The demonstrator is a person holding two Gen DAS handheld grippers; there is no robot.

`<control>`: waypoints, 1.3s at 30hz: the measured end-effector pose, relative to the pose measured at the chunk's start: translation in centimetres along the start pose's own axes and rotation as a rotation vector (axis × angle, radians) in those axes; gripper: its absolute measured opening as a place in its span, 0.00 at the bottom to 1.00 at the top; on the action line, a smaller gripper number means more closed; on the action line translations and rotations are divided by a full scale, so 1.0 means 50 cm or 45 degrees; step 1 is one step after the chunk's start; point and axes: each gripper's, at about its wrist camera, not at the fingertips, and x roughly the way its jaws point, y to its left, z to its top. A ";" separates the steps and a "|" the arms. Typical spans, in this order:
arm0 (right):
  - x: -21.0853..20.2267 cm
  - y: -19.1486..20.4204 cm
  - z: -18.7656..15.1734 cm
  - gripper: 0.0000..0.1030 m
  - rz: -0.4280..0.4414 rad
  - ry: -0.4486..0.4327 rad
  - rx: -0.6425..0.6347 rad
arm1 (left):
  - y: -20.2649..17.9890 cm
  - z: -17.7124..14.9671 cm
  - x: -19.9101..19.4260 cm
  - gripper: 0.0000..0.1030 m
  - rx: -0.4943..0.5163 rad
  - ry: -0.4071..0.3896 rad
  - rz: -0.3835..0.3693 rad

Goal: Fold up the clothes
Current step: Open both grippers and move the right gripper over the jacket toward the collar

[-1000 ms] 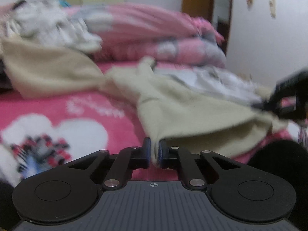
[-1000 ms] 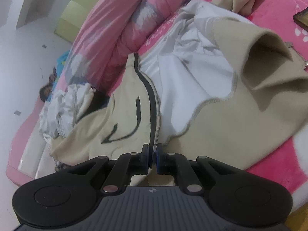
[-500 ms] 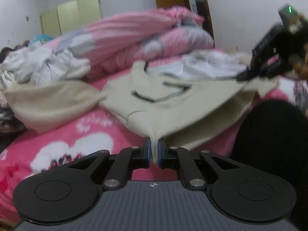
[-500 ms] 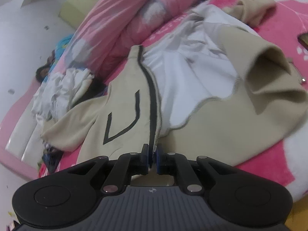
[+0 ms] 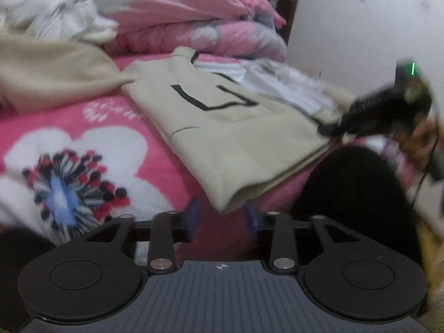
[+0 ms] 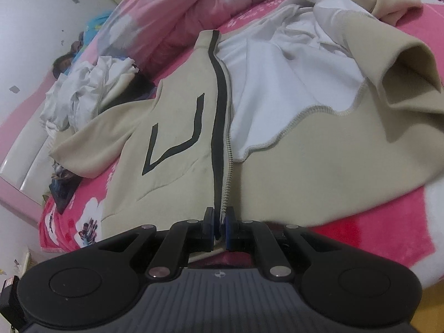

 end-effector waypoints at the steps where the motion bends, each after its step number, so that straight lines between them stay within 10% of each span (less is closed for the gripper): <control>1: 0.002 -0.001 -0.001 0.06 0.006 0.000 0.004 | 0.010 0.004 0.000 0.40 -0.054 -0.001 -0.018; 10: -0.014 -0.013 -0.001 0.12 -0.003 0.022 -0.002 | 0.040 0.083 0.019 0.40 -0.133 -0.130 0.035; 20: -0.008 0.162 0.054 0.15 -0.066 -0.187 -0.580 | 0.077 0.169 0.159 0.40 -0.021 -0.025 0.028; 26: 0.115 0.119 0.037 0.13 -0.161 0.066 -0.685 | 0.082 0.137 0.185 0.39 0.019 0.000 0.051; 39: -0.072 0.091 0.001 0.17 -0.395 0.048 -0.608 | 0.075 0.141 0.188 0.39 0.056 -0.002 0.076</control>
